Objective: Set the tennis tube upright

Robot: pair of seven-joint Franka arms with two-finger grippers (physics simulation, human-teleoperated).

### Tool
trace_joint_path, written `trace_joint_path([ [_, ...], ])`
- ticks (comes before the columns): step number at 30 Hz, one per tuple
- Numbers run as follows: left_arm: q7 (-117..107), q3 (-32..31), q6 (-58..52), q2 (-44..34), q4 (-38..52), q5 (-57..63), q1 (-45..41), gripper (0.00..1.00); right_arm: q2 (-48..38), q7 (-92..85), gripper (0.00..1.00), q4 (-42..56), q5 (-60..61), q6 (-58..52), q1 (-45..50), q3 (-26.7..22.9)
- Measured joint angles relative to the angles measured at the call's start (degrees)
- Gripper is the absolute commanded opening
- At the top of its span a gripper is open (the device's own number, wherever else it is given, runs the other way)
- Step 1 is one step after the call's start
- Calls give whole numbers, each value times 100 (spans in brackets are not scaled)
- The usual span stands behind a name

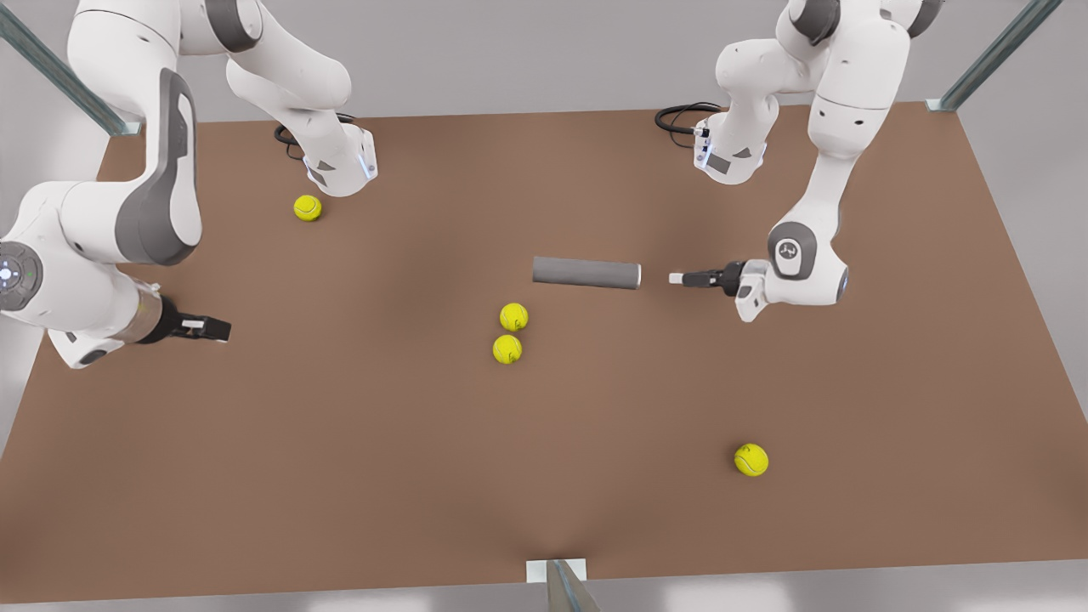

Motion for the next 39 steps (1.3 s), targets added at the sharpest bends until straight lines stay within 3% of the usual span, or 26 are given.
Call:
trace_joint_path([
  [19,2749,-723,460,442,-593,-2369,-13,100,9,75,100,283,31,-1068,151,1],
  [39,4298,-942,275,870,-666,-2594,-15,100,8,96,100,414,119,-1285,148,1],
])
